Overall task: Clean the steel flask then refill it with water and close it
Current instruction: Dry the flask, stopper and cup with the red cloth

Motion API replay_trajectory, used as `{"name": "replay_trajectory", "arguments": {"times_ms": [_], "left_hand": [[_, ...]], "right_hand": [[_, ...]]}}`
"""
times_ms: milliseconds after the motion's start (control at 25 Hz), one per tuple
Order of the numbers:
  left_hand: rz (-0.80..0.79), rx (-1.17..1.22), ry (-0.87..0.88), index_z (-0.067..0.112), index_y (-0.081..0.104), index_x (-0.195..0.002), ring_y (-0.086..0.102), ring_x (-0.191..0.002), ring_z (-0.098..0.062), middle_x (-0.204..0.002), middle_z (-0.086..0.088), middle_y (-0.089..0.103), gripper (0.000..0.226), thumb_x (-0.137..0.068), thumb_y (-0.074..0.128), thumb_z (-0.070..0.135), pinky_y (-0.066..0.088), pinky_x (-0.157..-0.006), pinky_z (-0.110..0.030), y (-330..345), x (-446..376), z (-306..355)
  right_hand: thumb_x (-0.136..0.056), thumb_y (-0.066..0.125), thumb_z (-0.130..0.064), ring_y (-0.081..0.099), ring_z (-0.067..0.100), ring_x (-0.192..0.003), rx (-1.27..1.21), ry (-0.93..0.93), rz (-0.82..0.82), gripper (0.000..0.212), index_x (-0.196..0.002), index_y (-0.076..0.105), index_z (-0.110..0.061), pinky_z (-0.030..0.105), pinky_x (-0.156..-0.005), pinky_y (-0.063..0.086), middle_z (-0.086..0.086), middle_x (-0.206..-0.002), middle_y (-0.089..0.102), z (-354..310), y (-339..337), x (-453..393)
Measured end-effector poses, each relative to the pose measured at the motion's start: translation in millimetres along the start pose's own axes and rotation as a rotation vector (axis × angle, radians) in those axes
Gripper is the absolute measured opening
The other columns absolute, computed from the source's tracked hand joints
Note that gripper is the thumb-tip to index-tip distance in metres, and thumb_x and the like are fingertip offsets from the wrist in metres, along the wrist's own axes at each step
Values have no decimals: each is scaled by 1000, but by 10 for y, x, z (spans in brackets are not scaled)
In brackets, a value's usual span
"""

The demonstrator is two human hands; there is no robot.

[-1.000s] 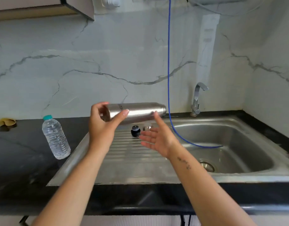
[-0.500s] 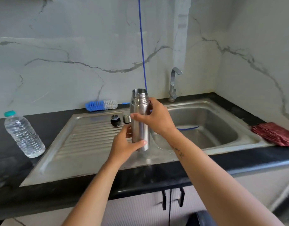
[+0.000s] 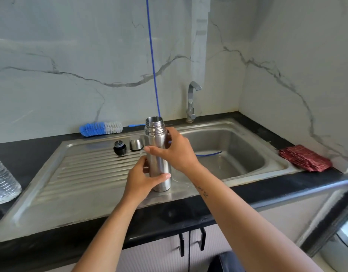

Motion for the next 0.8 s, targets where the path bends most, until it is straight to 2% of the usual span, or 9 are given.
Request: {"name": "replay_trajectory", "arguments": {"times_ms": [120,200,280,360,440,520,640,800], "left_hand": [[15,-5,28,29,59,-117,64,-95,-1,-105,14,68,66,-62,96,36,48,-73,-20,42,-43,17],[27,-8,35,28,60,-116,65,-94,-2,-104,14,70,67,-60,97,35,49,-74,-23,81,-63,17],[29,-9,46,28,61,-114,67,-92,-4,-102,13,70,66,-60,98,35,51,-73,-25,157,-81,29],[40,-7,59,28,61,-111,68,-91,-6,-101,11,71,64,-59,98,35,51,-72,-26,206,-98,24],[46,-1,70,28,62,-108,68,-90,-7,-100,10,72,62,-59,98,34,51,-72,-28,232,-105,16],[45,16,82,27,62,-107,69,-89,-8,-99,11,72,61,-59,98,34,52,-73,-30,267,-134,13],[44,28,88,26,62,-108,68,-90,-9,-99,10,72,62,-59,98,33,51,-75,-32,291,-145,4],[43,33,99,26,61,-107,68,-91,-9,-99,10,72,61,-59,98,32,51,-77,-34,289,-133,-6]], "right_hand": [[-83,56,-81,67,15,-107,-33,87,10,77,-135,56,-24,38,-94,56,-3,-120,71,165,-188,1],[-91,39,-80,66,25,-110,64,245,170,74,-130,61,-21,45,-97,53,5,-121,71,523,-636,-47],[-100,47,-55,65,30,-110,329,429,338,50,-127,61,-15,42,-94,53,10,-121,69,1039,-1284,-20],[-98,56,-30,60,35,-117,667,579,393,38,-129,58,-9,44,-92,51,15,-127,64,1514,-1914,95],[-96,56,-20,51,40,-126,963,749,329,44,-137,54,-5,49,-100,48,21,-136,56,1959,-2417,265],[-96,53,-19,46,44,-130,1149,916,255,46,-140,54,-3,57,-106,43,25,-141,51,2256,-2825,462],[-92,58,-21,54,44,-122,1174,990,212,42,-130,62,-6,58,-104,45,22,-131,60,2486,-3133,623],[-87,62,-16,67,37,-105,1108,910,147,31,-115,70,-9,52,-94,55,13,-112,69,2609,-3088,636]]}}
Point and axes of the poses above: each hand's wrist, its own x-axis away from the middle knuckle, its own y-axis out of the palm, z = x × y, the point moved 8 cm from there along -x, towards the middle knuckle
